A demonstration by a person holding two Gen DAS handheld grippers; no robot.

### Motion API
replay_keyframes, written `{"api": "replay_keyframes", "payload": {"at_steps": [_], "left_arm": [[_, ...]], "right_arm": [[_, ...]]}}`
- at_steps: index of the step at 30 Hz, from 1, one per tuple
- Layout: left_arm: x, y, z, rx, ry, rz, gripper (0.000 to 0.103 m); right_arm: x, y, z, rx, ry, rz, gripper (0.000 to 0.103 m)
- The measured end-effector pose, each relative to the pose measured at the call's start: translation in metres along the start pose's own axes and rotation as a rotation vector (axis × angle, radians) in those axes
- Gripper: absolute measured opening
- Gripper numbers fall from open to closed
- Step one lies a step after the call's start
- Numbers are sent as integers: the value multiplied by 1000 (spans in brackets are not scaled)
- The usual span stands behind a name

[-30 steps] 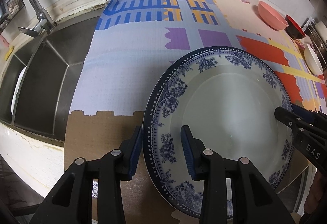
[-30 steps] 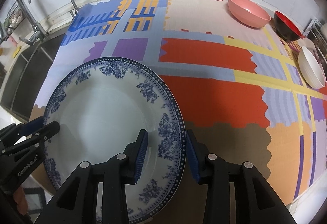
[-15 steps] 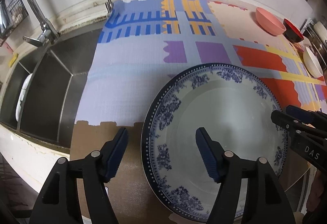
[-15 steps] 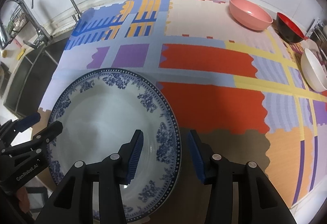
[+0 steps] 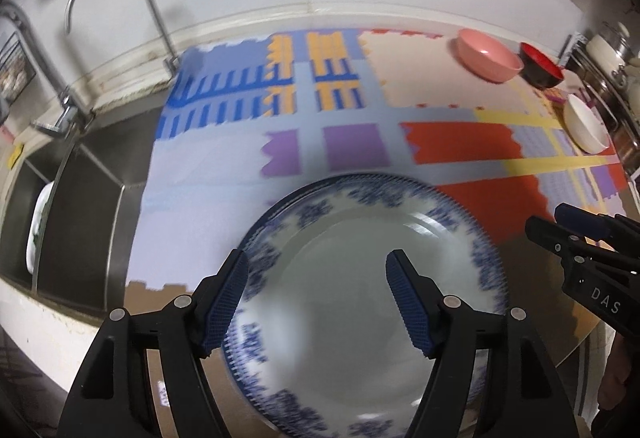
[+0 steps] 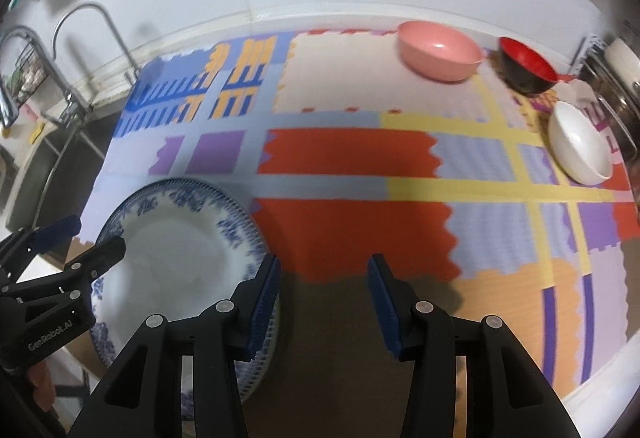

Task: Organize plates and bowls
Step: 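Lower the plate onto the lime-green plate and open both grippers, then move both grippers to the white bowl rim and close them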

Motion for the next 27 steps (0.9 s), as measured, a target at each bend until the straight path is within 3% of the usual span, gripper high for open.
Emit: {"api": "replay_keyframes", "payload": {"at_steps": [17, 27], "left_arm": [[-74, 17, -113, 60, -151, -130, 71], [-121, 20, -174, 93, -223, -167, 70]], "right_arm": [[-38, 36, -122, 66, -149, -114, 46], [-61, 51, -190, 98, -232, -182, 46]]}}
Point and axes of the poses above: each gripper's, at about its wrist camera, not at the fingertips, and y roughly against the way its jaws point, z to its left, x to its underside, the point moved 5 cm from there along -y, roughly the way its jaws point, and after that the axes turned 10 degrees about -y, right-handed, at the moved point
